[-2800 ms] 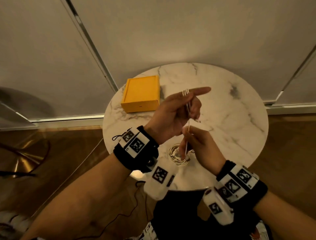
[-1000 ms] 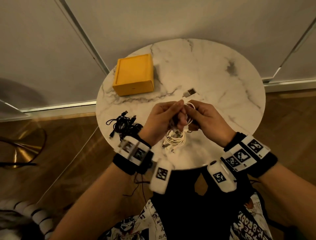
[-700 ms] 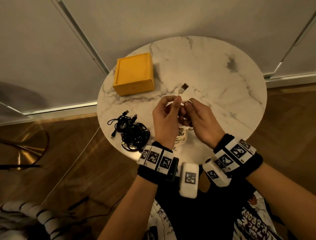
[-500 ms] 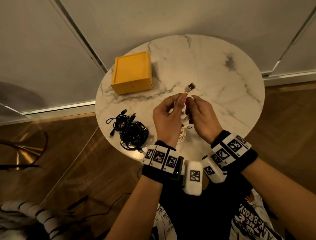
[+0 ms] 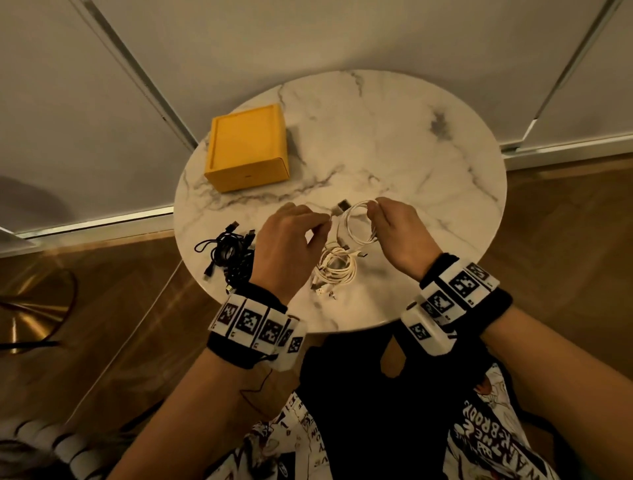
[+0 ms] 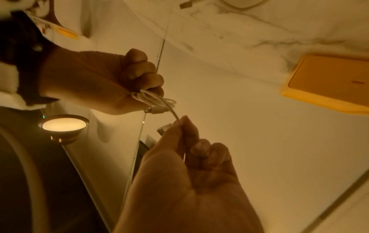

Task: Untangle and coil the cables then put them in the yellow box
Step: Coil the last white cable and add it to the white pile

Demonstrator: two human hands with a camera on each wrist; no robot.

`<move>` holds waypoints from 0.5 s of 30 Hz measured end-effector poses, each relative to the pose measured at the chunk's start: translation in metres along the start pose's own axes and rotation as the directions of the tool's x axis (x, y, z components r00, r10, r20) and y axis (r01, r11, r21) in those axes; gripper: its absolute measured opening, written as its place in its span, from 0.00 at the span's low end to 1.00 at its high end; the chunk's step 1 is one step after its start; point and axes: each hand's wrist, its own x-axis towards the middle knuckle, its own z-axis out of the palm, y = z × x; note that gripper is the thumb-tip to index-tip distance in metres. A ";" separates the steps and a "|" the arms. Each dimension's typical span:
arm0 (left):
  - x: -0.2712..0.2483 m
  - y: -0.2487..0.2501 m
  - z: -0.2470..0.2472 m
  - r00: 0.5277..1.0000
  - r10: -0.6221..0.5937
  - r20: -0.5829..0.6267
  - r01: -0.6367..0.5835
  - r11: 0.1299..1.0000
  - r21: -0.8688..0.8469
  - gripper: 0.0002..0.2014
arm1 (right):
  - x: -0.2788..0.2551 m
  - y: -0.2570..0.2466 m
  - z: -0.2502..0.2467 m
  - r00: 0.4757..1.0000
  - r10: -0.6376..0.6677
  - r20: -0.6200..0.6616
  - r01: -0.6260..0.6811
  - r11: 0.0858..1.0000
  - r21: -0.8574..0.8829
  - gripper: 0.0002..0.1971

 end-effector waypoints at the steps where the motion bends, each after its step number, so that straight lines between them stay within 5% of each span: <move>1: -0.001 -0.001 0.000 1.000 0.003 0.022 -0.004 0.999 0.046 0.06 | 0.001 0.000 0.002 1.000 0.003 0.011 -0.003 1.000 -0.027 0.18; 6: 0.007 0.000 0.002 0.943 0.012 0.332 -0.098 0.965 0.244 0.12 | 0.000 -0.007 0.014 0.996 -0.011 0.083 0.025 0.987 -0.159 0.17; 11: 0.014 -0.002 -0.012 0.951 0.053 0.305 -0.119 0.972 0.204 0.08 | 0.001 -0.016 0.013 0.997 0.000 0.077 0.009 0.994 -0.113 0.17; 13: 0.010 -0.004 -0.010 0.951 -0.056 0.304 0.082 0.994 -0.074 0.11 | 0.000 -0.016 0.012 0.998 -0.008 0.070 0.014 0.996 -0.091 0.18; 15: 0.006 0.002 -0.008 0.893 -0.255 0.370 0.423 0.755 -0.502 0.15 | 0.000 -0.015 0.013 0.998 -0.021 0.060 0.025 0.997 -0.071 0.19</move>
